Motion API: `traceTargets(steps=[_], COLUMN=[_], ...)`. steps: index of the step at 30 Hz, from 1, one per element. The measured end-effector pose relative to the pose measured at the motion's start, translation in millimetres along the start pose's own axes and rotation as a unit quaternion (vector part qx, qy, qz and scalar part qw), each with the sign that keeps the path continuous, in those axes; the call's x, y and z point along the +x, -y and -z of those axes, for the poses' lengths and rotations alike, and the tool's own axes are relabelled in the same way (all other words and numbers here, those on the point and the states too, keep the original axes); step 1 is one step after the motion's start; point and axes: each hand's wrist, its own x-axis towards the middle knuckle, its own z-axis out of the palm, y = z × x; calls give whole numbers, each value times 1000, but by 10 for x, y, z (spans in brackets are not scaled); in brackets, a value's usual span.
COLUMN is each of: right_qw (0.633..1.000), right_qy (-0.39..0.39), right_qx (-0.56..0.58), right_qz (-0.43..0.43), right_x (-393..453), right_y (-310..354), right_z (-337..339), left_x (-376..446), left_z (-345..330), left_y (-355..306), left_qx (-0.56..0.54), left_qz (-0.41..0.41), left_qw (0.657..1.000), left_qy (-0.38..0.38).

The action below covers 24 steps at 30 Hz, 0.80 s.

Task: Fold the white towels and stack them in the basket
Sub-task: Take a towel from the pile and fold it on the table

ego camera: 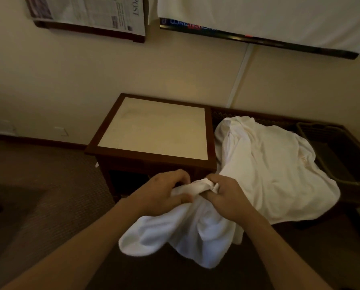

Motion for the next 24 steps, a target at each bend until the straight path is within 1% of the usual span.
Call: traceTargets(steps=[3, 5, 9, 11, 13, 16, 17, 19, 20, 22, 24], right_qw=[999, 999, 998, 998, 999, 999, 999, 1000, 999, 993, 975], right_qy=[-22, -27, -34, -32, -18, 21, 23, -10, -38, -103, -184], right_qx=[41, 39, -25, -28, -24, -31, -34, -26, -18, -11, -20], right_qz=[-1, -13, -38, -47, -40, -9, -4, -8, -18, -61, -125], right_x=[-16, -3, 1, -11, -19, 7, 21, 49, 54, 37, 9], right_y=[54, 51, -52, -65, -32, 68, 89, 107, 112, 107, 83], right_z=[39, 67, 70, 42, -15, -154, -203, -229, -195, -54, 151], left_x=[-212, -307, -405, -434, -381, -162, -83, 44, 72, 58, -41], left_z=[-207, -301, -283, -254, -264, -364, -404, -468, -467, -370, -182], left_y=[319, 518, 782, 827, 736, 354, 253, 177, 221, 426, 754], left_qx=[-10, -20, -59, -79, -99, -173, -180, -142, -117, -76, -24], left_qz=[59, 95, 173, 190, 185, 122, 92, 41, 37, 70, 123], left_qw=[998, 995, 983, 978, 976, 976, 978, 985, 986, 981, 972], left_qy=[31, 16, -8, -38, -52, -48, -51, -88, -117, -167, -197])
